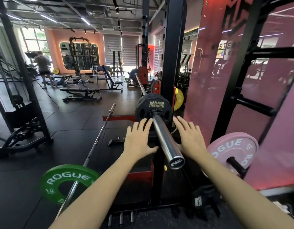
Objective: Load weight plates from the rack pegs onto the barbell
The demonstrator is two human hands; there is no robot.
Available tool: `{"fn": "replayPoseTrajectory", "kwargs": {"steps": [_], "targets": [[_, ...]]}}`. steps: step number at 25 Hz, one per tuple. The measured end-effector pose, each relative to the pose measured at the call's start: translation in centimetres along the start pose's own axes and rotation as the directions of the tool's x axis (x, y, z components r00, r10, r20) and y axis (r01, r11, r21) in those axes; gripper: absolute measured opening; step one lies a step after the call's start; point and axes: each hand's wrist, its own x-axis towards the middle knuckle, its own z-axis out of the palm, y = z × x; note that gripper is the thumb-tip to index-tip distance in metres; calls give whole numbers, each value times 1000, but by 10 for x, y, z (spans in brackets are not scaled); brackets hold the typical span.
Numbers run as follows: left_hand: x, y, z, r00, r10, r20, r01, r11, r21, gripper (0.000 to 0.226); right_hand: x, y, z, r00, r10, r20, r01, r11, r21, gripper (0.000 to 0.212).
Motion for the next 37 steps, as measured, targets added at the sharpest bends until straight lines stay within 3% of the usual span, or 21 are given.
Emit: {"fn": "replayPoseTrajectory", "kwargs": {"steps": [5, 12, 23, 30, 37], "targets": [[-47, 18, -27, 999, 34, -27, -34, 999, -11, 113, -54, -14, -38, 999, 35, 27, -35, 999, 13, 95], [-115, 67, -90, 995, 15, -101, -16, 1000, -6, 104, -116, -22, -101, 997, 60, -39, -56, 995, 87, 86], [-220, 128, -161, 999, -36, -7, 36, 999, -8, 90, -233, -38, -177, 991, 133, 27, -135, 979, 150, 78], [-267, 71, -198, 988, -148, -36, 150, 987, 64, 83, -221, -106, -195, 998, 47, 37, -54, 970, 236, 76], [-375, -86, -256, 904, -424, -59, 425, 876, 228, 85, -168, -302, -211, 977, -215, -1, 192, 870, 455, 72]]}}
